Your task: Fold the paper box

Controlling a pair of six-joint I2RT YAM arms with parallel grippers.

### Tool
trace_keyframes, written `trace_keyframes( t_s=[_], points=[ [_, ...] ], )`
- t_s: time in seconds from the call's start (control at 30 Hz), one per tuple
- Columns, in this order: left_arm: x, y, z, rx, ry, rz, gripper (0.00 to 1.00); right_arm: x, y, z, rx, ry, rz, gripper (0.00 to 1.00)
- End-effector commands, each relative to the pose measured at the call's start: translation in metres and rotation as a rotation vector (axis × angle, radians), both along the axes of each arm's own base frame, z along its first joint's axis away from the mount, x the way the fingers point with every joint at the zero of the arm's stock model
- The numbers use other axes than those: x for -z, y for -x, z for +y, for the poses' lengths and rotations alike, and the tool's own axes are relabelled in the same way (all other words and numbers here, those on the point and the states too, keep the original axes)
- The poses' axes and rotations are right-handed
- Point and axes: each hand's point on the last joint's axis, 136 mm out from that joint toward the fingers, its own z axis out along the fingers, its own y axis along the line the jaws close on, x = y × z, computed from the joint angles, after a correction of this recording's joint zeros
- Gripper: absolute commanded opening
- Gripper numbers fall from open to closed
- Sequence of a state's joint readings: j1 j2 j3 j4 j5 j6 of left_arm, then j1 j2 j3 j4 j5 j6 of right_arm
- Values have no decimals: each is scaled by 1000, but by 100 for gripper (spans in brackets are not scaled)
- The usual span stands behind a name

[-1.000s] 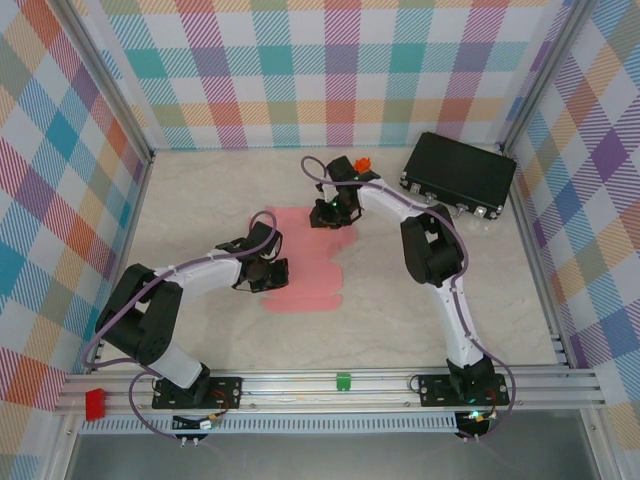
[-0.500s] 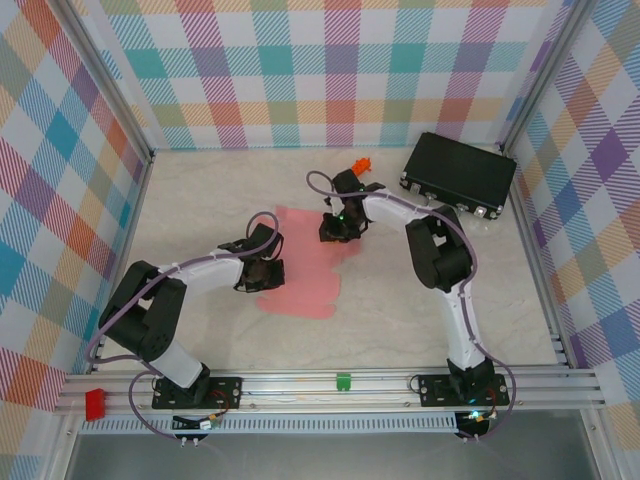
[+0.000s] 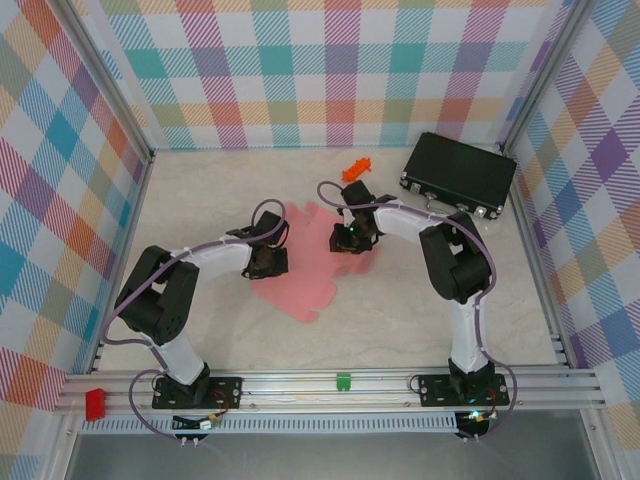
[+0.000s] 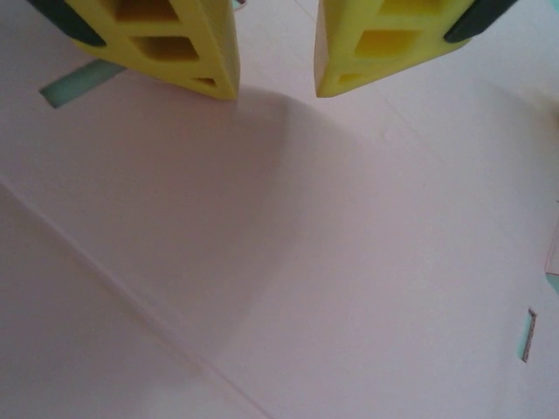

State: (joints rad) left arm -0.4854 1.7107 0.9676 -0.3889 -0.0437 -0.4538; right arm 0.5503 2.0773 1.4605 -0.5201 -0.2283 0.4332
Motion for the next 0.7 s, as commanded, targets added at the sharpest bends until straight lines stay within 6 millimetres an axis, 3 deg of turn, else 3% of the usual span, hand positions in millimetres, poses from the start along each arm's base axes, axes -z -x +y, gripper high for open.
trace_keyframes(
  t_s=[0.0,0.13,0.3,0.47,0.67],
  points=[
    [-8,1,-5,26,32,9,8,-40,-7,7,-38,-24,-82,33],
    [-22,3,-5,16,56,-23,12,-68,-24,11,-106,-35,-163,39],
    [-33,12,-9,12,117,-72,18,-80,-55,2,-162,-17,-235,41],
    [-33,22,-24,54,206,-71,21,-74,-88,-11,-247,67,-296,42],
    [-25,18,-39,73,256,-71,11,-56,-104,-20,-416,85,-326,52]
  ],
)
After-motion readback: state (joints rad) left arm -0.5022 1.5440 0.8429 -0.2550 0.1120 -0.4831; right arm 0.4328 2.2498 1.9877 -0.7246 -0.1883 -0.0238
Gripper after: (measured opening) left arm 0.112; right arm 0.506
